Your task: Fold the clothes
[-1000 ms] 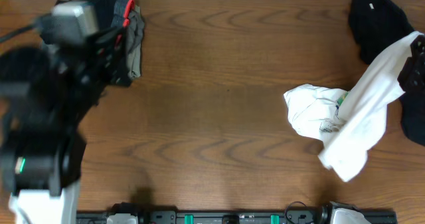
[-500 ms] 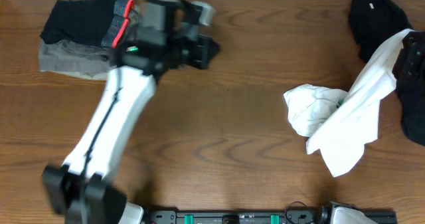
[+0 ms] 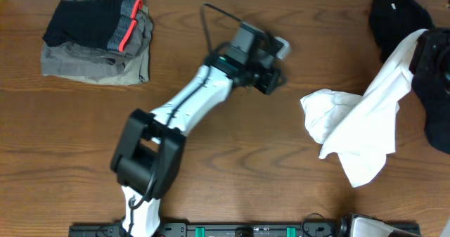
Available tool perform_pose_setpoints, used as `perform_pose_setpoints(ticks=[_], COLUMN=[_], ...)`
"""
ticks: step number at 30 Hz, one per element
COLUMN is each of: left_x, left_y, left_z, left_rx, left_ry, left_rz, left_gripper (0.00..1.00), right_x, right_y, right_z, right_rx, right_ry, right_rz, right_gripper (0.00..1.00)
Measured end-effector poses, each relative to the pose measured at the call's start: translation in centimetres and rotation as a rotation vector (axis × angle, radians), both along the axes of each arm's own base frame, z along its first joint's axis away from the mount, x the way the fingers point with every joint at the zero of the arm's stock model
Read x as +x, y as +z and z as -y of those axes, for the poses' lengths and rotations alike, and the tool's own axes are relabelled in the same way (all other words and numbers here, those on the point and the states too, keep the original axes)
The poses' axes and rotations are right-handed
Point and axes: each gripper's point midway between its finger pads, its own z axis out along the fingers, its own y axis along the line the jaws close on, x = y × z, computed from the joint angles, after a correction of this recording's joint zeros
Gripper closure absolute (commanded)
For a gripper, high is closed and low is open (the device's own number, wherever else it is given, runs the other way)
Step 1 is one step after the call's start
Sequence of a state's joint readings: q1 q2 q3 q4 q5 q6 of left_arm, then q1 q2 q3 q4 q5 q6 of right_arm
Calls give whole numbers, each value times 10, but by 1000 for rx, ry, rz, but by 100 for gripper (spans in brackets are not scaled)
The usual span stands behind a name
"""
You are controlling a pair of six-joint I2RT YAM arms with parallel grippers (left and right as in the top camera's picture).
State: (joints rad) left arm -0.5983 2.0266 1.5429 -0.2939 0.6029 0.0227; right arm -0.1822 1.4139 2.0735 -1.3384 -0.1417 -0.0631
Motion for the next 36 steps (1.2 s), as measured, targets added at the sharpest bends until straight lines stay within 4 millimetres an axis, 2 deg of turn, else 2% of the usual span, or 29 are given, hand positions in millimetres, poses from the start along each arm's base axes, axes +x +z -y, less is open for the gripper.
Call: perform_pose_setpoints(ticks=[3,8,18,27,29,30,36], left_x=[-11,-27,-30,-45,-49,-49,-40], left_y=[-3,-6,-14,-36,-37,-37,-41], left_z=[26,46,66,83,86,88,87], left_rx=[-22,-29,-61,-51,-47,-47,1], left_ry=[-58,-106,-138,-179,-185,-186,-138], left_rz=[38,47,88,73,74,82,131], left_gripper=[70,70,71,71,72,76,79], right_x=[6,18,56,83,90,94,105], right_y=[-8,-26,-62,-102,-110,-114,-120], right_z=[1,3,1,0,1,2,1], right_rx=[5,17,69,114,119,121,131], right_ry=[0,0,38,60,60,61,72], right_rz=[-30,-90,-173,-267,-282,-288,-280], right_gripper=[99,99,99,99,98,99,99])
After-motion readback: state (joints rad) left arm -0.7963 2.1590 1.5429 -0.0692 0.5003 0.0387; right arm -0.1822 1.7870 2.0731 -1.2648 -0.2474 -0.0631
